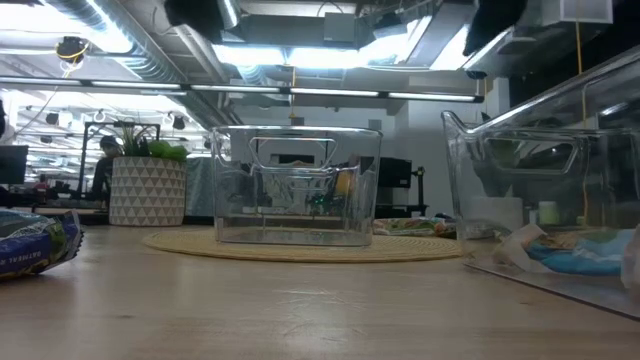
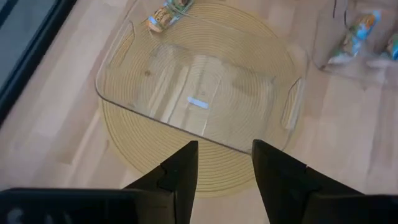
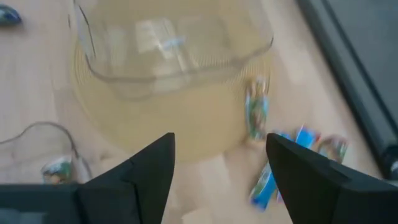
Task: Pick and place Granola Bars by type
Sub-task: Put the blue granola bar pack into the top transparent bin
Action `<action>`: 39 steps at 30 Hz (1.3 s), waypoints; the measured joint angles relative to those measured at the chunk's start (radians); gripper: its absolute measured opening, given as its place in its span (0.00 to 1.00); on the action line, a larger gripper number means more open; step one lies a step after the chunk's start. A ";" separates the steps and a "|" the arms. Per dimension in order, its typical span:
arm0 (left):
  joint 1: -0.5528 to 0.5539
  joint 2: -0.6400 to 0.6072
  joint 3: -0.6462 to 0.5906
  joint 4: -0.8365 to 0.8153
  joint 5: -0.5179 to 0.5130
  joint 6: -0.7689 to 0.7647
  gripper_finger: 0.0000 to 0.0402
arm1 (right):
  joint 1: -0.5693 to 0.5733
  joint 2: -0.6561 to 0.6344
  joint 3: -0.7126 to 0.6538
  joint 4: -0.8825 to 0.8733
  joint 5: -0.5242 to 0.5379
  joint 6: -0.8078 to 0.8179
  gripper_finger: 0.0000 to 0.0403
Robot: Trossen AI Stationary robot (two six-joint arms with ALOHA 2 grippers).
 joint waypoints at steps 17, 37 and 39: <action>-0.357 0.115 0.000 0.092 -0.111 -0.521 0.36 | -0.181 -0.165 0.000 0.282 -0.255 -0.531 0.63; -0.578 0.433 0.000 0.155 0.113 -1.161 0.36 | -0.335 -0.189 0.000 0.368 -0.532 -0.743 0.63; -0.598 0.464 0.000 0.178 0.120 -1.213 0.36 | -0.343 -0.189 0.000 0.369 -0.537 -0.754 0.63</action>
